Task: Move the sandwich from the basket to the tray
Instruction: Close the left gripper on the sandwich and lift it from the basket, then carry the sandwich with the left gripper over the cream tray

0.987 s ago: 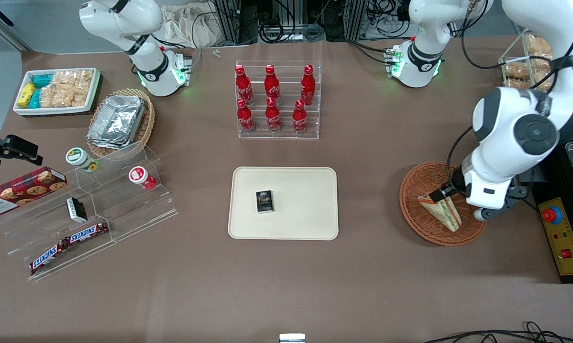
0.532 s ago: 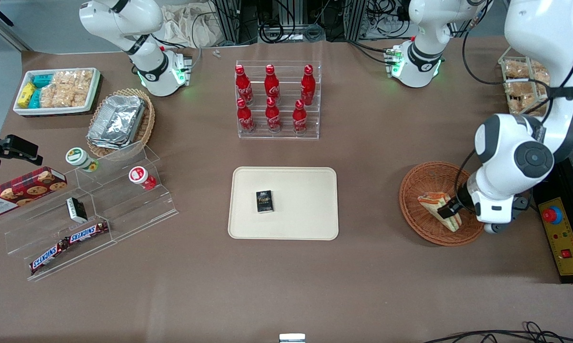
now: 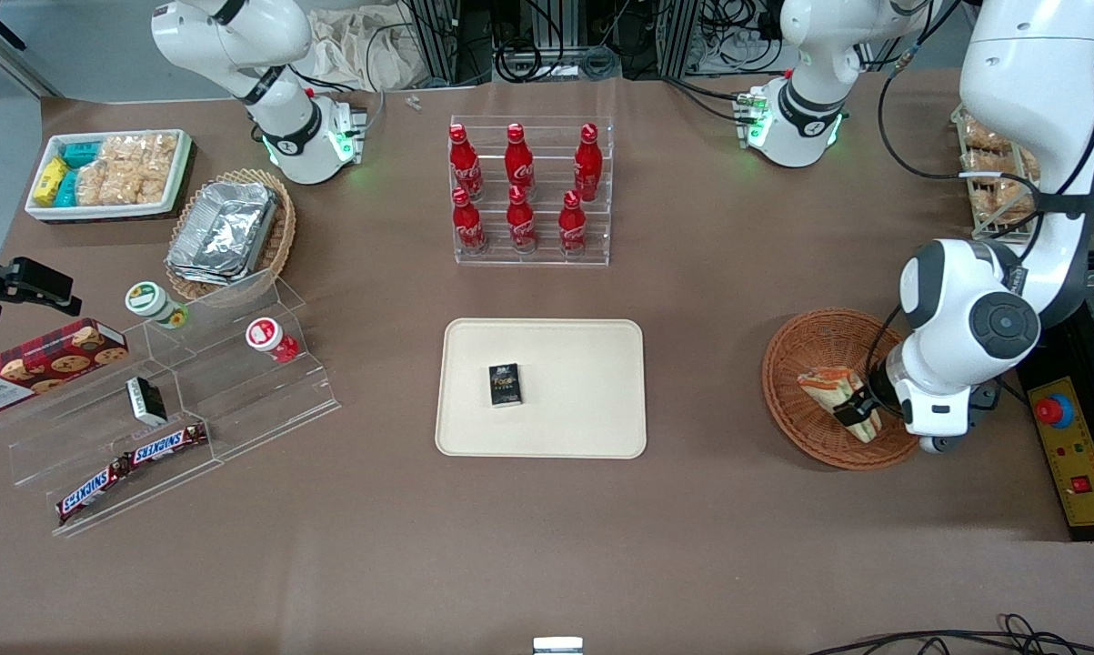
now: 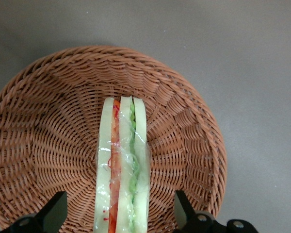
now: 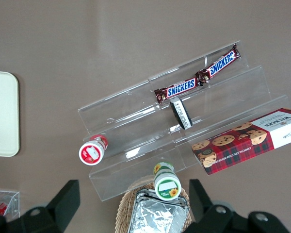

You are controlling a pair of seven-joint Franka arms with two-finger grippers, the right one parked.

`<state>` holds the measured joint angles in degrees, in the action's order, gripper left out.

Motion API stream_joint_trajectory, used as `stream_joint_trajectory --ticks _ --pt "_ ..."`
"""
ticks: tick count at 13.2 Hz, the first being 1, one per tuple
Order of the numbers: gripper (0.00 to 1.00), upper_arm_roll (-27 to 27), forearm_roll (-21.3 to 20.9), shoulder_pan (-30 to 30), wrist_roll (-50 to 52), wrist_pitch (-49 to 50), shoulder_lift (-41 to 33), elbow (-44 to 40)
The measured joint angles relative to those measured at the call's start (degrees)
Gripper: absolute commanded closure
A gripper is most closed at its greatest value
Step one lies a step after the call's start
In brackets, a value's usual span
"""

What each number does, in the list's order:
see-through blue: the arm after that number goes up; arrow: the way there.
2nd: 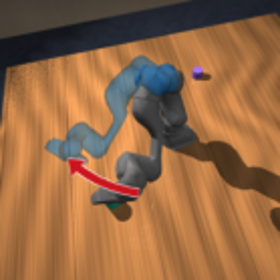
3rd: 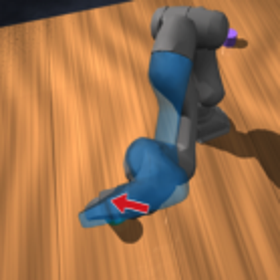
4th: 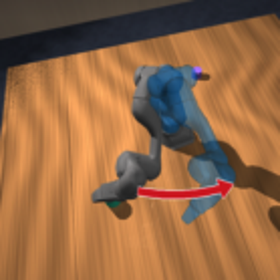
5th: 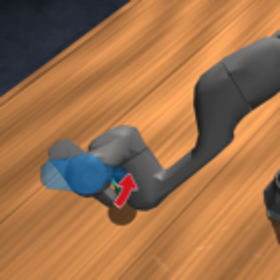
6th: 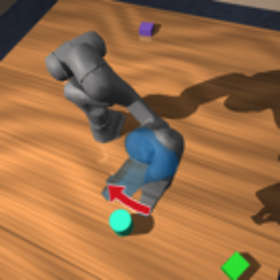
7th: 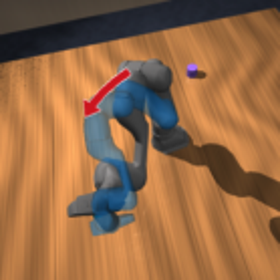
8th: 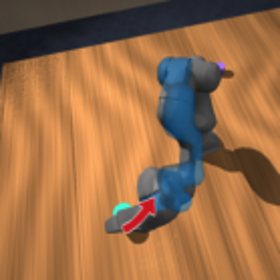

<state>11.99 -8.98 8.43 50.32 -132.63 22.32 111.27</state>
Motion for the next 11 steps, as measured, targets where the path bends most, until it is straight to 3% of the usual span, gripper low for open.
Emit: stream_joint_trajectory --ticks 6,8,10,11 --pt "0.02 0.0 0.0 0.0 1.4 -5.7 0.1 4.1" --pt "0.40 0.0 0.0 0.0 1.5 -7.3 0.2 5.7" --pt "1.00 0.0 0.0 0.0 1.6 -7.4 0.3 5.8" --pt "1.00 0.0 0.0 0.0 1.6 -7.4 0.3 5.8"
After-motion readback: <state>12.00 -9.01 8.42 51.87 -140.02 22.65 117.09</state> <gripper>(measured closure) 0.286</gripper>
